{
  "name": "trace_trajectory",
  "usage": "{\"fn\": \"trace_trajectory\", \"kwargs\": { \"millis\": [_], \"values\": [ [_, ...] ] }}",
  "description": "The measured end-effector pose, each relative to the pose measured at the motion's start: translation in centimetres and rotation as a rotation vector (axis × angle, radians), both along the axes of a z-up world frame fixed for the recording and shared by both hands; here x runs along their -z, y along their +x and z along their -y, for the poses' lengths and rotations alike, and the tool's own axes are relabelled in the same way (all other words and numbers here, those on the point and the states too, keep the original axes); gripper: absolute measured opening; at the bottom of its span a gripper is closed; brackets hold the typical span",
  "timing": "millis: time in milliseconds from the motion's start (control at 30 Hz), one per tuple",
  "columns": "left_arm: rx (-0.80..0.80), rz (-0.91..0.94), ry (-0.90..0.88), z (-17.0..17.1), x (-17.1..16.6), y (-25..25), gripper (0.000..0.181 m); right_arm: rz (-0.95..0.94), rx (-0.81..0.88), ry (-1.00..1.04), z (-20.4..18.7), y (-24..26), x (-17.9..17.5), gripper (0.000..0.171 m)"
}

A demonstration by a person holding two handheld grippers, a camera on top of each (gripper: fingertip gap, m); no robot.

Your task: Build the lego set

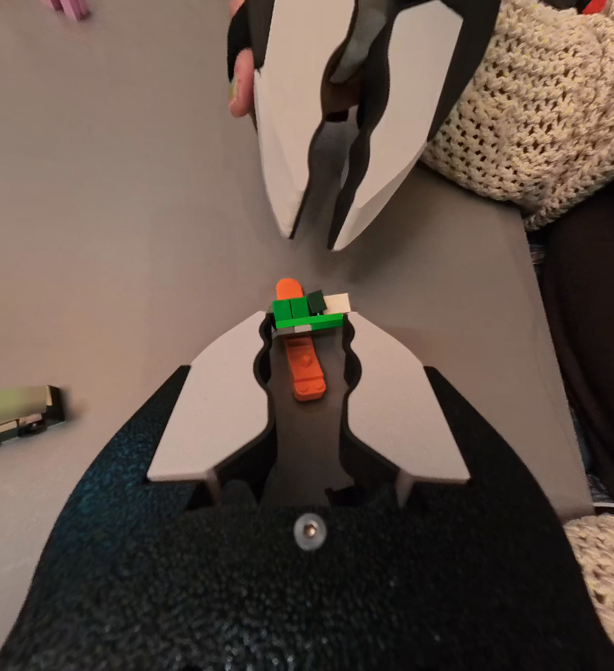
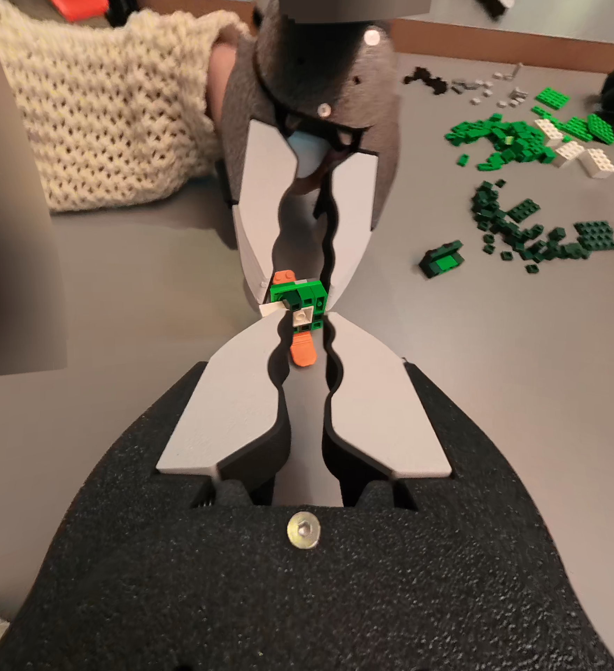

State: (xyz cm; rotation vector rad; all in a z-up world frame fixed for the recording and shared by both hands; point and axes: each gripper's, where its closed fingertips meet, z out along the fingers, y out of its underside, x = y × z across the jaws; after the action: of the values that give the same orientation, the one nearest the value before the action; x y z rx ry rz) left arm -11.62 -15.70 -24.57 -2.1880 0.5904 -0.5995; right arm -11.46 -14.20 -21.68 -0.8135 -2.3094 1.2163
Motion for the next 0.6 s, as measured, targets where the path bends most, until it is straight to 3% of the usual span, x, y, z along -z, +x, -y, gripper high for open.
{"fn": "trace_trajectory", "kwargs": {
  "millis": [233, 400, 600],
  "values": [
    [-0.199, -0.041, 0.023, -1.2, -0.1, -3.1, 0.036, -0.139, 0.109, 0.033, -0.5, -1.9, -1.1, 0.033],
    [-0.385, 0.065, 0.092, -2.3, -1.9, -5.1, 0.036, -0.314, 0.188, 0.15, 0.0, -3.5, -1.3, 0.054],
    [-0.518, 0.164, 0.147, -2.8, -3.5, -6.1, 0.037, -0.497, 0.352, 0.201, 0.0, -5.3, -1.9, 0.059]
  ]
}}
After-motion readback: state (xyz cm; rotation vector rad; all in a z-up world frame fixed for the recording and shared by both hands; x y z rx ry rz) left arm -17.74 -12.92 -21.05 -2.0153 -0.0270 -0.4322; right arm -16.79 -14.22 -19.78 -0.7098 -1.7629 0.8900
